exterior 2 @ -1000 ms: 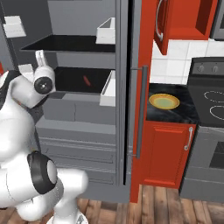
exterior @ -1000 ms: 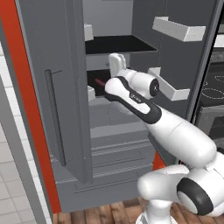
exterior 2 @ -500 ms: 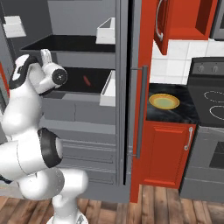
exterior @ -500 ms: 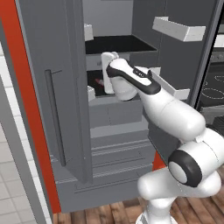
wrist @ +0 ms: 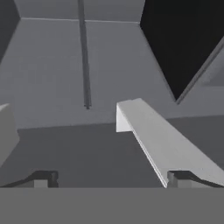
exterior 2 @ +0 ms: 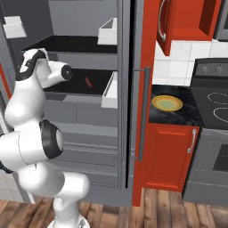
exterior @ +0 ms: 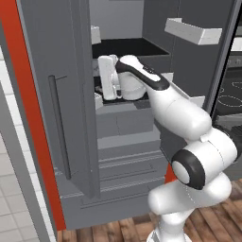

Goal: Move the hot dog bun to the plate on the dining table and place the condiment next to that plate. Then navigate to the fridge and take the sausage and place it on the plate as well.

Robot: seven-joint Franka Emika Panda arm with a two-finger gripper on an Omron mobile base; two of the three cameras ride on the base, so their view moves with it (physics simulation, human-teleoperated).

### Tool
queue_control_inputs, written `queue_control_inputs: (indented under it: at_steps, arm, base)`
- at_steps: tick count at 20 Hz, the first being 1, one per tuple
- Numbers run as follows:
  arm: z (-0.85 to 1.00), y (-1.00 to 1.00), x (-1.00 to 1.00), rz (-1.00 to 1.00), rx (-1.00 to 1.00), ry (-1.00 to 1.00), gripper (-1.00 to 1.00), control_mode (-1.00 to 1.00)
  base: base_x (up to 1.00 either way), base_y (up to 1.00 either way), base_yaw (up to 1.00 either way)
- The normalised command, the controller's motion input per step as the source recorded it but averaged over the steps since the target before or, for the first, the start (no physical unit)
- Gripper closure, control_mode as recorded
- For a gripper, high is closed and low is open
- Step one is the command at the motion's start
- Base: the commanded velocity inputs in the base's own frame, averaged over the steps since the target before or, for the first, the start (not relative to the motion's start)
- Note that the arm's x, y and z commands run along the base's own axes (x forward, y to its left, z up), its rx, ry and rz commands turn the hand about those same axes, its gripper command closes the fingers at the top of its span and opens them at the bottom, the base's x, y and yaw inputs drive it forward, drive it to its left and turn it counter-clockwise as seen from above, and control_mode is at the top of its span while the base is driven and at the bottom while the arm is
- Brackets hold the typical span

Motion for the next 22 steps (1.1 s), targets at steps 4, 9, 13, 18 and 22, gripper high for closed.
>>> queue_control_inputs:
  at_steps: [4, 9, 13, 18, 22]
  arm:
    - [0.15, 0.61, -0.05, 0.12, 0.0, 0.0, -1.0, -1.0]
    - [0.11, 0.63, -0.1, 0.12, 0.0, 0.0, -1.0, -1.0]
    - [0.06, 0.65, -0.21, 0.13, 0.0, 0.0, -1.0, -1.0]
    - [0.01, 0.66, -0.28, 0.14, 0.0, -0.01, -1.0, -1.0]
    - [0.0, 0.68, -0.26, 0.12, 0.0, -0.02, -1.0, -1.0]
  base:
    - [0.0, 0.0, 0.0]
    - [0.0, 0.0, 0.0]
    - [0.0, 0.0, 0.0]
    - [0.0, 0.0, 0.0]
    - [0.0, 0.0, 0.0]
